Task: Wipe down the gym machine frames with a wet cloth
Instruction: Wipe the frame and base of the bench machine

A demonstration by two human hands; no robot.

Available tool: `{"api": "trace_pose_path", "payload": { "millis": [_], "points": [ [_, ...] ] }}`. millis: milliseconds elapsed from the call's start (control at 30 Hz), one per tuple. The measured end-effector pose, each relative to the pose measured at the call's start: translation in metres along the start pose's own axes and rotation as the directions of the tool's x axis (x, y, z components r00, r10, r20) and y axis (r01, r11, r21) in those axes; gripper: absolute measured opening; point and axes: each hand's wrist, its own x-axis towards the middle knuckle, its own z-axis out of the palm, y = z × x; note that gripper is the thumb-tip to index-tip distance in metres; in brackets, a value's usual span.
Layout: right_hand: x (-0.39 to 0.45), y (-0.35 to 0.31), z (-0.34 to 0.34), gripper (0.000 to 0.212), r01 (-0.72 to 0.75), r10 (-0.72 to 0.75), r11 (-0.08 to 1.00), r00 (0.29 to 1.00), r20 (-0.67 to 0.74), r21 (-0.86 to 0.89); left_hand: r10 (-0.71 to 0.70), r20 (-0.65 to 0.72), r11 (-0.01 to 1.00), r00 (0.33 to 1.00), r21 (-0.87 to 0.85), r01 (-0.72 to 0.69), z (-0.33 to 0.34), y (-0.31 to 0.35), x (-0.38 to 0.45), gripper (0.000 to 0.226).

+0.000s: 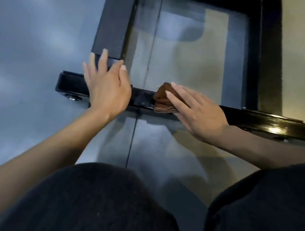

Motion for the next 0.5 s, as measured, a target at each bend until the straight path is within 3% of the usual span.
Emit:
{"api": "trace_pose_path", "payload": {
  "millis": [100,167,300,500],
  "points": [
    [0.036,-0.029,0.008,0.054,0.065,-0.065,0.998,0.998,-0.002,-0.023,-0.325,0.011,0.945,0.946,-0.034,0.325,-0.01,-0.029,0.007,0.057],
    [0.062,-0.046,0.012,0.054,0.088,-0.088,0.996,0.996,-0.004,-0.014,-0.457,0.015,0.882,0.889,-0.117,0.456,-0.016,-0.048,0.012,0.061],
    [0.114,-0.086,0.023,0.055,0.161,-0.161,0.987,0.987,-0.022,-0.003,-0.539,0.028,0.788,0.842,-0.335,0.516,-0.033,-0.073,0.021,0.05],
    [0.175,-0.134,0.037,0.059,0.201,-0.2,0.98,0.978,-0.062,0.011,-0.602,0.025,0.709,0.798,-0.442,0.549,-0.049,-0.078,0.027,0.044]
  ]
}}
